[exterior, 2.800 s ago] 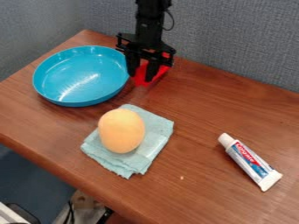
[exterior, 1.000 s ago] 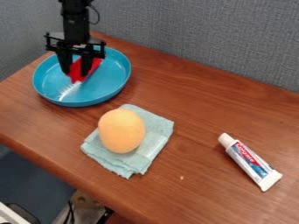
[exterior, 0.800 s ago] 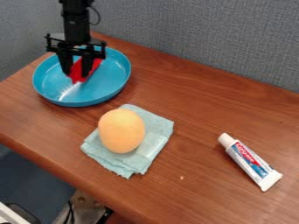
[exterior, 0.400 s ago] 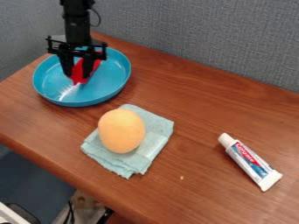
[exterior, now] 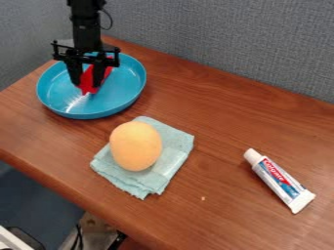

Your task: Put the red object on the blue plate

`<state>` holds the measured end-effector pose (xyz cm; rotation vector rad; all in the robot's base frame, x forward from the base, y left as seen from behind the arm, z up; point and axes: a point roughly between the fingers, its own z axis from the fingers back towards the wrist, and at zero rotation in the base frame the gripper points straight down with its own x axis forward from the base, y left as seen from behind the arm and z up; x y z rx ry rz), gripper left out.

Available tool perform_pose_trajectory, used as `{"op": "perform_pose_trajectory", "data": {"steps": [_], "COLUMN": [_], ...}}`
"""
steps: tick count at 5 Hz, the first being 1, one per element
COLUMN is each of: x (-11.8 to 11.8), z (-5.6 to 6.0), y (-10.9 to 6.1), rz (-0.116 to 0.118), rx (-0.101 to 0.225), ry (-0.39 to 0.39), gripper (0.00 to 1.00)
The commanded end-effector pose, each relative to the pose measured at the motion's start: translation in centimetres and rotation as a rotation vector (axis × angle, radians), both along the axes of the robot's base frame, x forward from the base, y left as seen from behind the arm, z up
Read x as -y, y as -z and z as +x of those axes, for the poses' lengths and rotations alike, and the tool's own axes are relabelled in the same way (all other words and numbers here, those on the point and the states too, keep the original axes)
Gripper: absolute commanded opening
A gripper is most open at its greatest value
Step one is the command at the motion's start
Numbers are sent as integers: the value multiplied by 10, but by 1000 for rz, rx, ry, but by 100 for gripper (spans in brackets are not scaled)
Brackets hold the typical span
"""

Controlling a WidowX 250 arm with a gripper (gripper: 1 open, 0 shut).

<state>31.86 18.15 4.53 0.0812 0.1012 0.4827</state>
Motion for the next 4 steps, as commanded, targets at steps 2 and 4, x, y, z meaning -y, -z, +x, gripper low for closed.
{"op": "perform_pose_trajectory", "data": {"steps": [2, 4], "x": [-9, -7], "z": [3, 1], "y": [-12, -15], "rz": [21, 20], "rx": [40, 47], "ry": [-35, -44], "gripper": [0, 0]}}
